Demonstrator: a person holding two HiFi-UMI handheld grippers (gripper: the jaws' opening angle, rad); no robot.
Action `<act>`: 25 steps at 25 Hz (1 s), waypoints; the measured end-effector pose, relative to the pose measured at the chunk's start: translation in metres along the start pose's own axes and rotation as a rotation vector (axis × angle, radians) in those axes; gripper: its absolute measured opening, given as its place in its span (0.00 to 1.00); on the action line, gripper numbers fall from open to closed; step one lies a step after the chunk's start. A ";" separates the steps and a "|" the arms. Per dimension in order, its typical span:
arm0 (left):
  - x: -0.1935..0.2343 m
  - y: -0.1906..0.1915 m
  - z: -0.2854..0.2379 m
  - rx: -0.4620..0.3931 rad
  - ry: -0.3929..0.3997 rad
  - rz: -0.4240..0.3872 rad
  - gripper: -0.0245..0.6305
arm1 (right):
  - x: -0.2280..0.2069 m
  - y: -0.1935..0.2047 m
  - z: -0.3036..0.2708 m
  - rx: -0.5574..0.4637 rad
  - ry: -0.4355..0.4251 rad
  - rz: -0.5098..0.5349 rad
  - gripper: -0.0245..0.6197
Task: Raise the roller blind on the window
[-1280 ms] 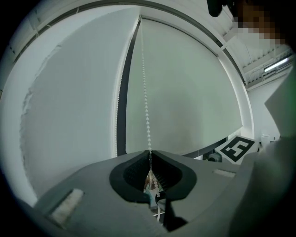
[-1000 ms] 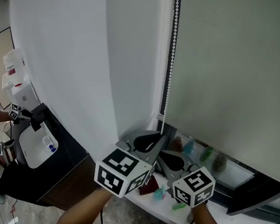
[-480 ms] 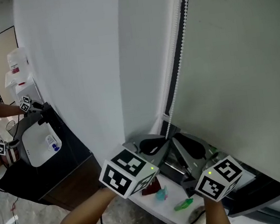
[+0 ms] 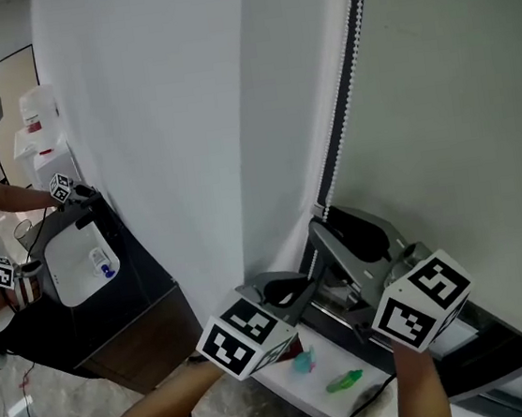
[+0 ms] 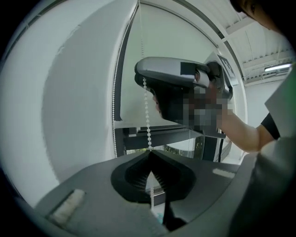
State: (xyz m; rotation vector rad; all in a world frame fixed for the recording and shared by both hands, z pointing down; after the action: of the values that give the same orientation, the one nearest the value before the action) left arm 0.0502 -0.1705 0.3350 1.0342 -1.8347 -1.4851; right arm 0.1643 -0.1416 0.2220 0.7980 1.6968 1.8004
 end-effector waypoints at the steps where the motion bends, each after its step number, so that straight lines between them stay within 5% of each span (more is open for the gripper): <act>1: 0.001 0.001 0.001 -0.003 -0.004 -0.001 0.05 | 0.000 -0.002 -0.002 -0.004 -0.002 0.000 0.19; 17: 0.010 0.023 0.001 0.007 -0.014 0.036 0.06 | 0.003 -0.003 -0.014 -0.033 -0.001 0.021 0.05; 22: 0.016 0.023 0.005 0.006 0.064 0.144 0.07 | 0.003 0.002 -0.018 -0.022 0.024 0.054 0.05; 25: 0.022 0.010 0.017 -0.064 0.075 0.221 0.20 | 0.000 0.007 -0.014 -0.039 0.029 0.034 0.05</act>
State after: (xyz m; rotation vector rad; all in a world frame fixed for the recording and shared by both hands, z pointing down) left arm 0.0226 -0.1784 0.3394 0.8163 -1.7736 -1.3459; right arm 0.1540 -0.1515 0.2283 0.7932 1.6705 1.8706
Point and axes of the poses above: the fingertips, and each gripper's own axes: z backward along the fingers, x to its left, y out of its underside, the point moved 9 cm from there along z, backward along the fingers, and after that the axes turned 12 degrees about -y, right-handed, at the moved point
